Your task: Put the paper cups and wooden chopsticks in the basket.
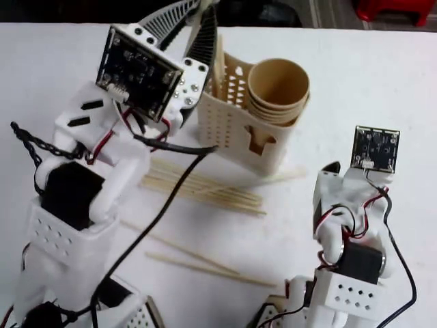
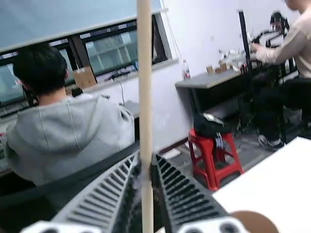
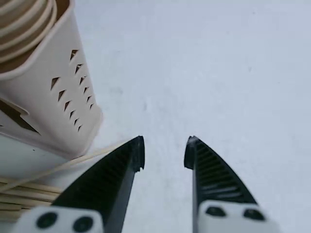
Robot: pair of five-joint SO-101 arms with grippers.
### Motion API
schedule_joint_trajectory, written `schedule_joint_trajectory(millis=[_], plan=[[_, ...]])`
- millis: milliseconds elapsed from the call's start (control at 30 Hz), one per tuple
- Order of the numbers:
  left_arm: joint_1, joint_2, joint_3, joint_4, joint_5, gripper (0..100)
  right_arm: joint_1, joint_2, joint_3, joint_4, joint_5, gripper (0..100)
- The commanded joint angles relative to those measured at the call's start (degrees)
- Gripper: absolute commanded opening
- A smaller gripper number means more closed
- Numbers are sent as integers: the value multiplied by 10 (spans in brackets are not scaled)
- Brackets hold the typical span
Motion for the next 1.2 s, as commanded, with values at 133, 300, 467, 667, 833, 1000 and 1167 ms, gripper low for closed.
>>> schedule_joint_trajectory(millis=[133,300,467,667,833,1000,1167], plan=[[7,34,-9,-90,8,21,2,-8,-2,-9,-4,141],[5,114,-9,-176,27,21,2,-8,-2,-9,-4,141],[-12,180,-5,-229,97,21,3,-8,-2,-9,-4,141],[-30,242,-4,-202,126,27,2,-8,6,-13,-4,141],[-44,252,-6,-126,139,118,2,-8,6,-13,-4,141],[-51,215,-4,-45,124,132,1,-8,6,-13,-4,141],[-80,119,25,56,110,131,-29,-8,9,-9,1,141]])
